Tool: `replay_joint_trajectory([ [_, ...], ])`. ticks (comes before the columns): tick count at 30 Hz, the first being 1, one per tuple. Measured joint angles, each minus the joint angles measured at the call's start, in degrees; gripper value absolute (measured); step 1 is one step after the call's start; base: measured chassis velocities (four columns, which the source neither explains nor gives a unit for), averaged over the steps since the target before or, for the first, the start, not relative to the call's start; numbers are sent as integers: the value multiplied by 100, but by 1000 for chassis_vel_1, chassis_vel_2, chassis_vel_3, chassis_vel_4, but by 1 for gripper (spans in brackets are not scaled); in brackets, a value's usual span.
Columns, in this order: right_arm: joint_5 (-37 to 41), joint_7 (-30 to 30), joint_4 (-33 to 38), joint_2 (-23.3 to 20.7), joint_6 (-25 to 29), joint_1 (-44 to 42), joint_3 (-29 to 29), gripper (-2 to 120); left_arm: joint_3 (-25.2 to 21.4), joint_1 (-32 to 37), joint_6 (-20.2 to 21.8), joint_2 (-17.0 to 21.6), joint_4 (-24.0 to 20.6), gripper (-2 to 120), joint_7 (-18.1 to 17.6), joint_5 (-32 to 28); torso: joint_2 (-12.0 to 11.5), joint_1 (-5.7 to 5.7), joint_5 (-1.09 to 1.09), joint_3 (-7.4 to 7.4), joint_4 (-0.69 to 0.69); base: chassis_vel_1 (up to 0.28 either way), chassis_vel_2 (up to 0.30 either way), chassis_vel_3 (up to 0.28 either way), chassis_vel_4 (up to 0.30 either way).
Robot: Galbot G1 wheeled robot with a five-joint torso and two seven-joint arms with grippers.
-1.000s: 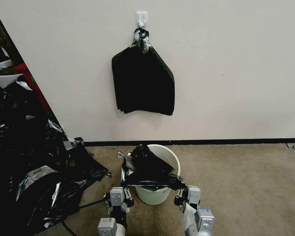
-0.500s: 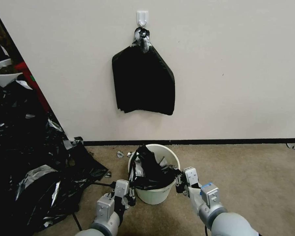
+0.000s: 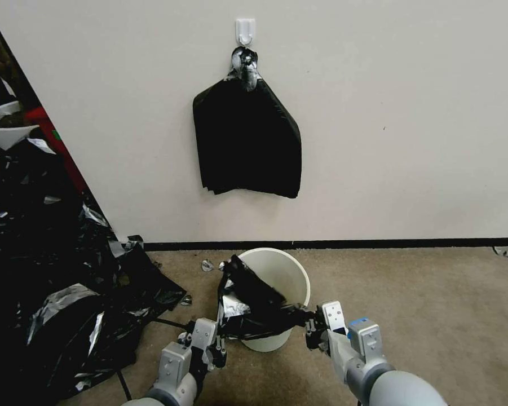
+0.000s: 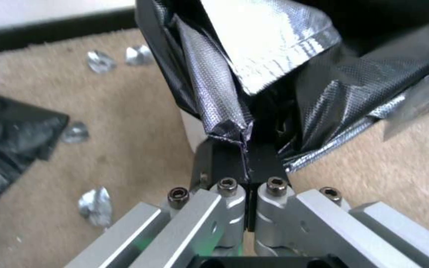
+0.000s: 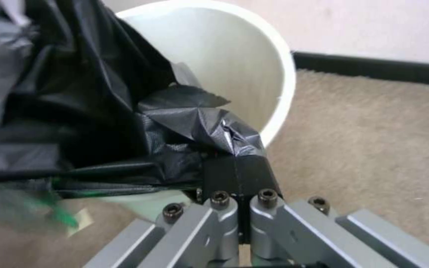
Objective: Place a trash bag onto the trash bin.
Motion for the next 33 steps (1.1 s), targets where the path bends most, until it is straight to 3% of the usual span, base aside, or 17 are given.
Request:
replay_joint_trajectory([
  [12,-809,260,-251,57,215,-285,-344,0,114,-88,186,73,312,0,42,-160,0,0,0,0,0,0,0,0,0],
  [27,-1575,-145,-1247,415,239,134,-624,0,152,-533,133,-353,1208,0,75,-122,0,0,0,0,0,0,0,0,0],
  [33,-1941,-328,-1848,679,504,309,-610,0,143,-793,125,-653,1563,0,156,-114,0,0,1,0,0,0,0,0,0],
])
